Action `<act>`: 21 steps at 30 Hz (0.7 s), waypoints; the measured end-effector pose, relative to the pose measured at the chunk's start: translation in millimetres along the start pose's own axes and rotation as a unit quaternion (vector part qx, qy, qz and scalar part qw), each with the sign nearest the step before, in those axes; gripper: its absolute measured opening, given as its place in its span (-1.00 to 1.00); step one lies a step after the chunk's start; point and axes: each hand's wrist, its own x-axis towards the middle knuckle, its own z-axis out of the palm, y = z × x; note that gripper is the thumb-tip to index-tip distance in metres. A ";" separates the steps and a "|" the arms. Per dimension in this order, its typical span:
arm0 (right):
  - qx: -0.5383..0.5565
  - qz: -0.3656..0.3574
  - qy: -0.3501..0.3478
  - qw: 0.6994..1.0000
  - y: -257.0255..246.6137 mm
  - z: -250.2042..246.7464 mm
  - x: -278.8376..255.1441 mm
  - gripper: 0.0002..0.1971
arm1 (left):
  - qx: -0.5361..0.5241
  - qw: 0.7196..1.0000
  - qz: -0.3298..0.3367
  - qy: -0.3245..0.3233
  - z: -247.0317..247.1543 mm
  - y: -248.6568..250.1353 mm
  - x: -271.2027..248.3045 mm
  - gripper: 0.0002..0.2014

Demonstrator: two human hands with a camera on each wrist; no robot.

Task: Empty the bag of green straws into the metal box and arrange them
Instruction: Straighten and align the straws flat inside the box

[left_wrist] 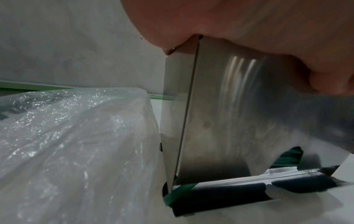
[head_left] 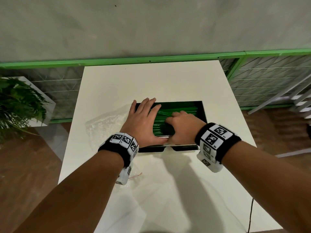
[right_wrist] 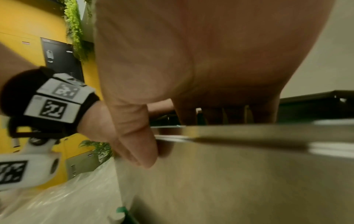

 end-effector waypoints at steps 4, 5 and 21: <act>-0.001 0.033 -0.067 0.997 -8.1 -4.1 19.0 -0.24 | -0.003 1.000 0.006 -0.003 -1.8 -0.2 -1.0 0.19; -0.001 0.040 -0.081 0.996 -11.1 -2.9 22.1 -0.27 | -0.004 1.000 0.007 -0.001 -1.5 -0.1 -1.2 0.19; 0.179 0.062 0.001 0.982 -0.4 -5.5 8.3 -0.56 | -0.051 0.999 -0.003 -0.018 -5.9 -1.3 -1.0 0.23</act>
